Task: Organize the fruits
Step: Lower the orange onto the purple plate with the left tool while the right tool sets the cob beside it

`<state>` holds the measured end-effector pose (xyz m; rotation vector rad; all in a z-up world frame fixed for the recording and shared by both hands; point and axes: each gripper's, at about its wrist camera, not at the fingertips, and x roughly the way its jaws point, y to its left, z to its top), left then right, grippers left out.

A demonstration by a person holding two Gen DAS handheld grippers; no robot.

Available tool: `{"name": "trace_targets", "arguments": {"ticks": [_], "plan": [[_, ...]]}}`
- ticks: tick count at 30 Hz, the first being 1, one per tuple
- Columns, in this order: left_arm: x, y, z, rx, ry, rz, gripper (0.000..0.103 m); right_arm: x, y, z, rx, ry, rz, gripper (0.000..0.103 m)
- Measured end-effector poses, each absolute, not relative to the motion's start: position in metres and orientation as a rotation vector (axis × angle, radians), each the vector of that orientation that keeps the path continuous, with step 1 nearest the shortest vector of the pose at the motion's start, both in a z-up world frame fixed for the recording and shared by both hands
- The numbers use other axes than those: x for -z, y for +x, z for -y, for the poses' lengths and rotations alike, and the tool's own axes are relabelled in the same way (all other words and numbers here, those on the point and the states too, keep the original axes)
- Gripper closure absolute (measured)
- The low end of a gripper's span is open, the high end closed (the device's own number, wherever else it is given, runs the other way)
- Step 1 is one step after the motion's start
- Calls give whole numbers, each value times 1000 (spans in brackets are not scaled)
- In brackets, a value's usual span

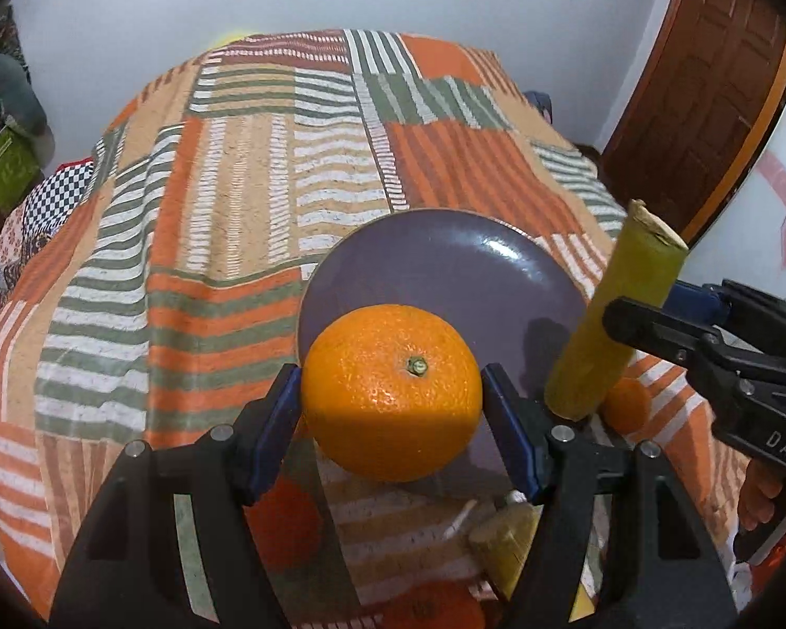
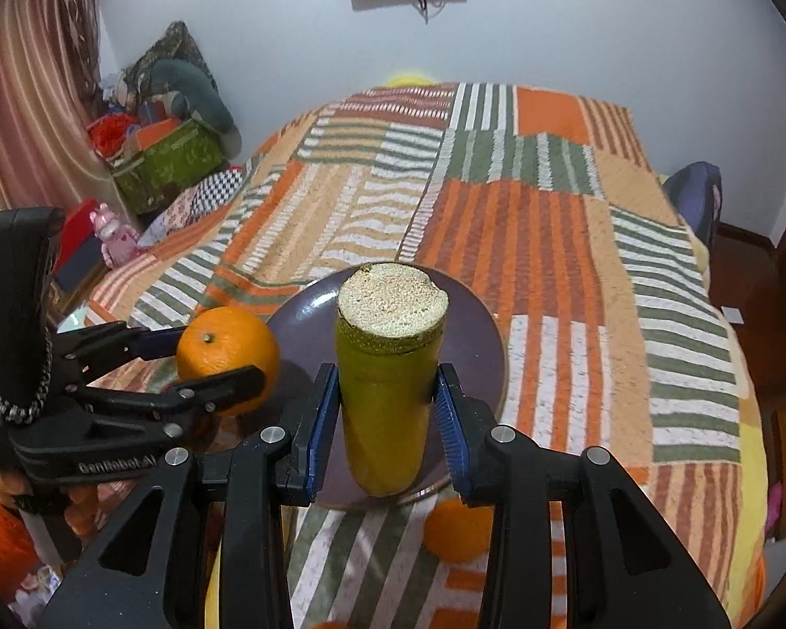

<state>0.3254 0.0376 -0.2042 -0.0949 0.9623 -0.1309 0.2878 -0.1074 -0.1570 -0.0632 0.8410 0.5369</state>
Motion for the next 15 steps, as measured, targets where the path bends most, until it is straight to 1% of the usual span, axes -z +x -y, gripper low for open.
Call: {"name": "trace_targets", "arguments": {"ticks": [4, 15], "plan": [[211, 338, -31, 135, -66, -974, 35, 168, 300, 102, -542, -59, -882, 69], [226, 358, -28, 151, -59, -1037, 34, 176, 323, 92, -549, -23, -902, 69]]}}
